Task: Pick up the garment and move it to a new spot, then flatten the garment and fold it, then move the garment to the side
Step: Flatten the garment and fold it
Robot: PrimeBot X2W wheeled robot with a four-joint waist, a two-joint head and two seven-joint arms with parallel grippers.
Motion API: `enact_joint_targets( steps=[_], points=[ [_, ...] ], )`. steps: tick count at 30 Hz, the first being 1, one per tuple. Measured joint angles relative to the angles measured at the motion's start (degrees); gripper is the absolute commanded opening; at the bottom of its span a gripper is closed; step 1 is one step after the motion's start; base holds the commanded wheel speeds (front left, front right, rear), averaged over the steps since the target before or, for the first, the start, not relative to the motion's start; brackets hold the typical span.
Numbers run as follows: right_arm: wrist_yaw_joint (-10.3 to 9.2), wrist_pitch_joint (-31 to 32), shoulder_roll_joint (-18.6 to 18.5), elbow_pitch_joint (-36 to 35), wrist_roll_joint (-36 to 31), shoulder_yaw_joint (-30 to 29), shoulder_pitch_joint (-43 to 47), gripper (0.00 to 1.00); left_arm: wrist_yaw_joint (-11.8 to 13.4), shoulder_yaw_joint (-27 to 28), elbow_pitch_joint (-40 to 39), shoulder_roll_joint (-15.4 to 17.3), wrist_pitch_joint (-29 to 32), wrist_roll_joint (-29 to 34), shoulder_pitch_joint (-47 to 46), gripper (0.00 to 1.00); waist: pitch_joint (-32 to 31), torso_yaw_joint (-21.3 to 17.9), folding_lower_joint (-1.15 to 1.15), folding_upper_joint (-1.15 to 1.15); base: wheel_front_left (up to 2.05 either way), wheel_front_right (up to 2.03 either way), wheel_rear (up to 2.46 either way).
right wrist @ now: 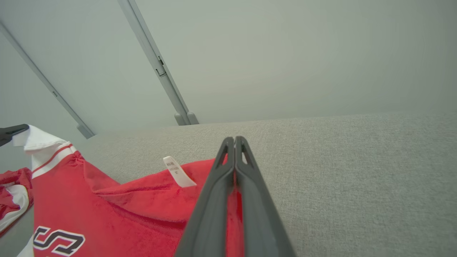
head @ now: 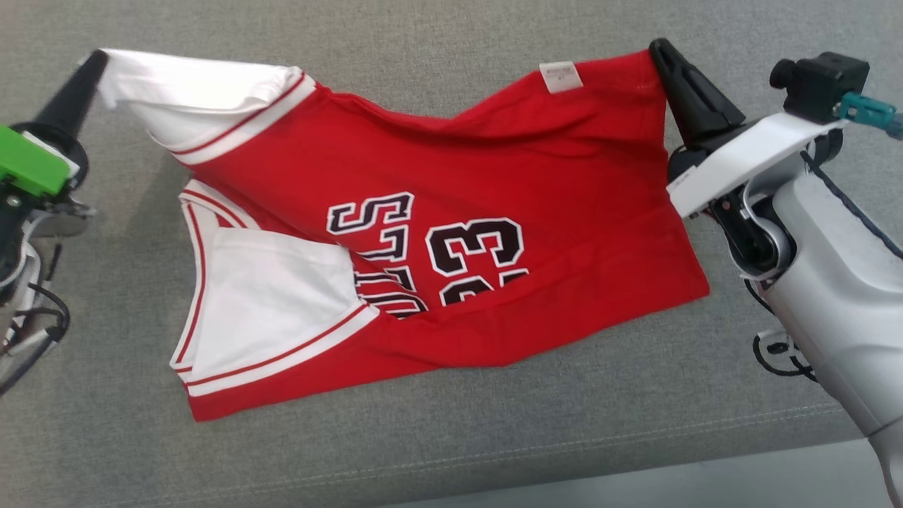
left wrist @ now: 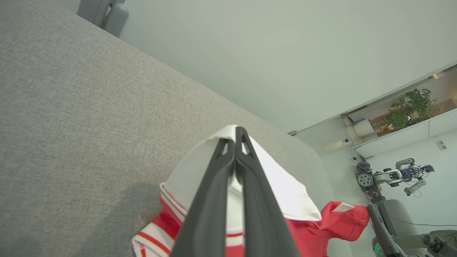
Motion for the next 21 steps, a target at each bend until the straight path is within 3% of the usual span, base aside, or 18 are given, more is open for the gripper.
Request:
enact_joint_targets(
  steps=[8, 16, 21],
  points=[
    [0.0, 0.0, 2.2, 3.8, 0.7, -0.7, -5.6, 0.0, 0.2, 0.5, 3.9, 0.8, 2.6, 0.2, -6.6, 0.0, 4.9, -1.8, 0.0, 0.0, 0.0, 0.0, 0.0],
    [0.0, -0.1, 2.9, 7.3, 0.1, -4.9, -7.6, 0.0, -1.0, -0.6, 8.3, -2.3, 3.0, 1.0, -8.2, 0.0, 7.3, -2.9, 0.0, 0.0, 0.0, 0.0, 0.0],
    [0.01, -0.1, 4.0, 8.6, -1.9, -3.9, -7.8, 0.0, -1.6, -1.5, 10.2, -4.2, 3.0, 1.3, -8.8, 0.0, 6.4, -2.1, 0.0, 0.0, 0.0, 0.0, 0.0]
  ],
)
